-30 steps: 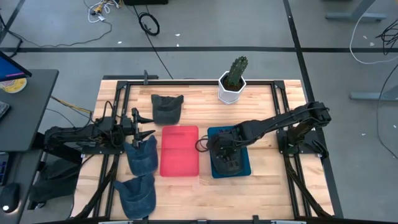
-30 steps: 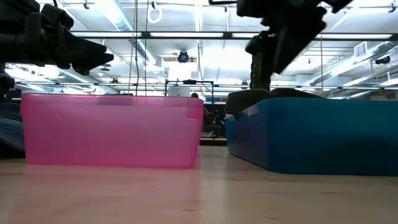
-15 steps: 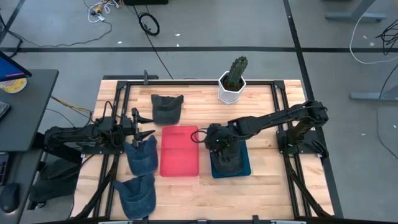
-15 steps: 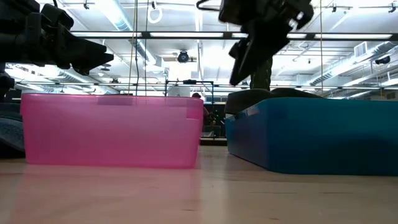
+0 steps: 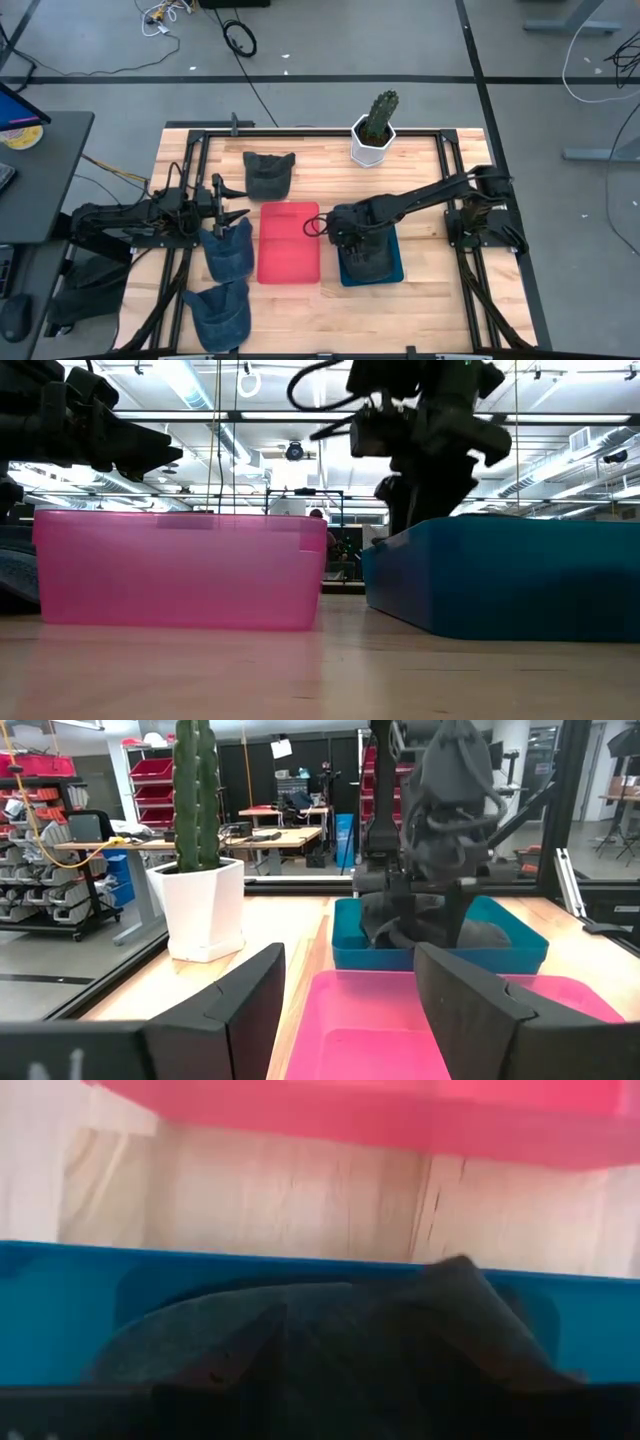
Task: Pick & Place hat
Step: Put the bottom gray cap into the bin
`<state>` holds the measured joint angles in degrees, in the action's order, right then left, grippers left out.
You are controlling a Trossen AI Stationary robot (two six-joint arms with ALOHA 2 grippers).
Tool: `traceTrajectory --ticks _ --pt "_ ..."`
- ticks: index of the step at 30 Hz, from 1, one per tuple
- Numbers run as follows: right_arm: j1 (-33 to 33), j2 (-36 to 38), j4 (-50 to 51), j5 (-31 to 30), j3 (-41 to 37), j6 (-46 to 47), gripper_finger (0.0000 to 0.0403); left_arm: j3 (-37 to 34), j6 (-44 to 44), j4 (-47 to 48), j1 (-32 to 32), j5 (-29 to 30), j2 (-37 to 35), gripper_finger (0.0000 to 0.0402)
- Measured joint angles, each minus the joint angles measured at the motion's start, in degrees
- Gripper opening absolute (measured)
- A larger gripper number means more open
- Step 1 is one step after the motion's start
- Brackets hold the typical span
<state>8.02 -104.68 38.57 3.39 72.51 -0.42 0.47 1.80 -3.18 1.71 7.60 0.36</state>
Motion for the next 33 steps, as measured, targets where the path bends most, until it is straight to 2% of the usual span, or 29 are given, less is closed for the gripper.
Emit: traceTrajectory --ticks 10,30,33 --pt "-0.11 -2.59 -2.47 0.32 -0.07 -0.25 0.0204 0.0 0.02 0.02 -0.01 0.0 0.0 0.0227" --pt "-0.12 5.52 -1.47 0.68 -0.04 1.87 0.0204 -0.02 0.0 0.02 0.0 0.0 -0.02 0.0227" --pt "-0.06 5.66 -2.41 0.19 -0.04 5.22 0.0204 -0.01 0.02 0.02 -0.01 0.01 -0.01 0.0227"
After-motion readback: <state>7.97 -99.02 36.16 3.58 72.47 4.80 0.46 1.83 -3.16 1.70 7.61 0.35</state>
